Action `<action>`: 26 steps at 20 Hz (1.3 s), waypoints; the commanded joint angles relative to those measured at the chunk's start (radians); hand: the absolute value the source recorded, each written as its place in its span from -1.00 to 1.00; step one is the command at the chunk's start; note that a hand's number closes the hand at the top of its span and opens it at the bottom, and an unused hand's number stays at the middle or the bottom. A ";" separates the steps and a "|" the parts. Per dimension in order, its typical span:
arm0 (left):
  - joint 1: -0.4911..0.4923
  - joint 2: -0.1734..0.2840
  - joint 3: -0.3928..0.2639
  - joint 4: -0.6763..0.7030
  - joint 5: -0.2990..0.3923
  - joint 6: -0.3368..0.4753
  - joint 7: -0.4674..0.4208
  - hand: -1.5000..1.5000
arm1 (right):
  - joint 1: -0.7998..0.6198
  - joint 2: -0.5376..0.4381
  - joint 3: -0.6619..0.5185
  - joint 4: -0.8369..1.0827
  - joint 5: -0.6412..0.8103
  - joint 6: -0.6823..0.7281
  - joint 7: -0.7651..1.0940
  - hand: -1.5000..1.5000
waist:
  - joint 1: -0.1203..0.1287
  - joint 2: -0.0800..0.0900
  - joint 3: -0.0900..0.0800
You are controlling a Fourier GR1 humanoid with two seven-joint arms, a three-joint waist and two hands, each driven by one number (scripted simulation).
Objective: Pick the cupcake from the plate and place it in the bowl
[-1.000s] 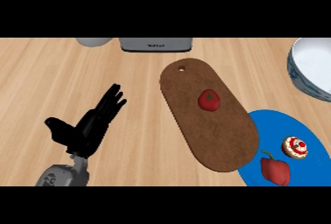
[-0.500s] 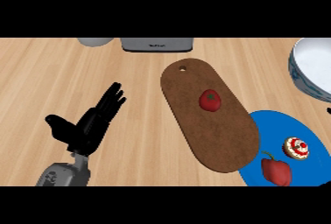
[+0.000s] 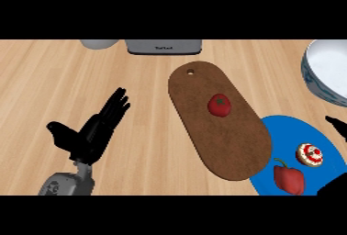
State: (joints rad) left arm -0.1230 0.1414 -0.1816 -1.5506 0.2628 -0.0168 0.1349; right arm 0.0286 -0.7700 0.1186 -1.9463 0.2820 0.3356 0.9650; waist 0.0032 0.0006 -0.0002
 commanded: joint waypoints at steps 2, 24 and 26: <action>-0.018 -0.035 0.017 0.059 -0.031 -0.004 -0.048 0.00 | -0.040 0.051 0.006 0.039 0.064 0.077 0.039 -1.00 | -0.004 0.000 0.000; -0.018 -0.097 0.047 0.012 -0.087 -0.032 0.032 0.00 | -0.040 0.261 -0.105 0.266 0.369 0.075 -0.230 -1.00 | -0.004 0.000 0.000; 0.006 -0.068 0.070 0.012 -0.072 -0.078 0.006 0.00 | 0.055 0.259 -0.135 0.212 0.378 0.050 -0.272 -1.00 | -0.007 -0.001 0.000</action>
State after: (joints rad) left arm -0.1001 0.0737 -0.1319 -1.5767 0.1909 -0.0691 0.1599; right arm 0.0326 -0.5216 0.0226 -1.7482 0.6257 0.4069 0.7677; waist -0.0014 -0.0006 -0.0003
